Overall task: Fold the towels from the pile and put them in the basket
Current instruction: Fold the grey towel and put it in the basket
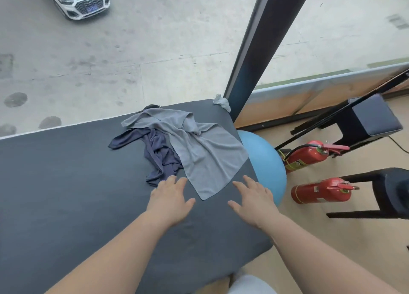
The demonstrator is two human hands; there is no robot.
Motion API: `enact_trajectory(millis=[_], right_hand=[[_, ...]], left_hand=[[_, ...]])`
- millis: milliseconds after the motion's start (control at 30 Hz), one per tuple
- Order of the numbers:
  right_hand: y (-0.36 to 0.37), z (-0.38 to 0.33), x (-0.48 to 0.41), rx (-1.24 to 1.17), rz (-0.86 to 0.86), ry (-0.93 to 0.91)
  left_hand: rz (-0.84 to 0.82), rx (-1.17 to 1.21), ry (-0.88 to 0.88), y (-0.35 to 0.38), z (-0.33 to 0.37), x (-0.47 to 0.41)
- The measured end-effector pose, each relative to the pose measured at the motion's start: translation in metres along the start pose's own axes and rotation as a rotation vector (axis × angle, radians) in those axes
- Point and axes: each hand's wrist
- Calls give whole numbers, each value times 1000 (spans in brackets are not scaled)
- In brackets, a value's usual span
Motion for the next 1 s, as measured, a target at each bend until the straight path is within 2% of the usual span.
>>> enact_trajectory(millis=[200,433,567,733,833,933,1000], right_hand=[[-2,18,-78,5,-84,-61],[21,30,-147,34,-235,-141],[41,31,-168,81,-338,-208],[55,33,-174,149,-404,-234],[51,37,-174,135,-434,-240],[39,34,-168,26,-383,-213],[30,27,-157,-60,-226,-220]], left_hand=[[37,132,-58,16,25,-61],[-75,278,-256,59,27,-126],[-138,188,-286,82,23,-145],[-1,289,-412,95,32,-152],[4,393,-389,95,35,-156],[-42,610,-349,87,44,-155],[-41,772,-326,77,54,-148]])
Point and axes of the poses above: each hand's wrist, its own x-axis away from the middle knuckle, its own y-axis out of the palm, z = x × y, and after that the axes turned 3 degrees about z, right-handed
